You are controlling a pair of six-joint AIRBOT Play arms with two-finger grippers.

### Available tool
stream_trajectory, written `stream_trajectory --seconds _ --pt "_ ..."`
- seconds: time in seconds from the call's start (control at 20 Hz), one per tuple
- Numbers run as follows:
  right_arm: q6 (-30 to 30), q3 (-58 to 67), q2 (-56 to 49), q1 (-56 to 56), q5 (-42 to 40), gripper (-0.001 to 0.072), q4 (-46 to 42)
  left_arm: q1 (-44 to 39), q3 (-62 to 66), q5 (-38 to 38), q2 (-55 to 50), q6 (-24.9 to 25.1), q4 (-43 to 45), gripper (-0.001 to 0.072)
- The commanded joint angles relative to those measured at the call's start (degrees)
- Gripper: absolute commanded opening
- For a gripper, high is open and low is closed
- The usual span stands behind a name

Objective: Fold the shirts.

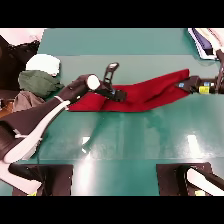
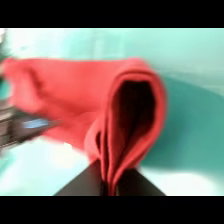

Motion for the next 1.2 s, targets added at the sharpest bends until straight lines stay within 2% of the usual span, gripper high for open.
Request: stream_trajectory --seconds 0.0,0.15,0.25,0.6,0.9,1.15 --pt "5.7 8.7 0.4 7.4 2.2 0.0011 0.9 -1.7 8.0 -4.3 -8.0 -0.6 0.3 0.0024" --pt "7.8 15.1 -2.8 13.5 2.9 0.0011 0.5 -0.5 8.3 -3.4 -8.0 -1.1 0.4 0.0025" --pt "9.0 18.8 -5.5 17.0 3.0 0.0011 0.5 1.1 9.8 -5.9 -7.6 -1.0 0.5 0.0025" --pt "10.4 30.0 -16.1 28.5 1.5 0.0011 0.5 12.6 25.8 -26.1 -7.0 0.1 3.0 0.0024" --pt "10.4 37.9 -26.3 39.3 -6.8 0.0011 0.6 22.4 30.3 -32.2 4.9 0.1 18.4 0.0025" --pt "10.4 45.1 -35.0 47.0 -12.6 0.0011 0.6 28.6 30.3 -34.4 16.6 1.5 25.9 0.0025"
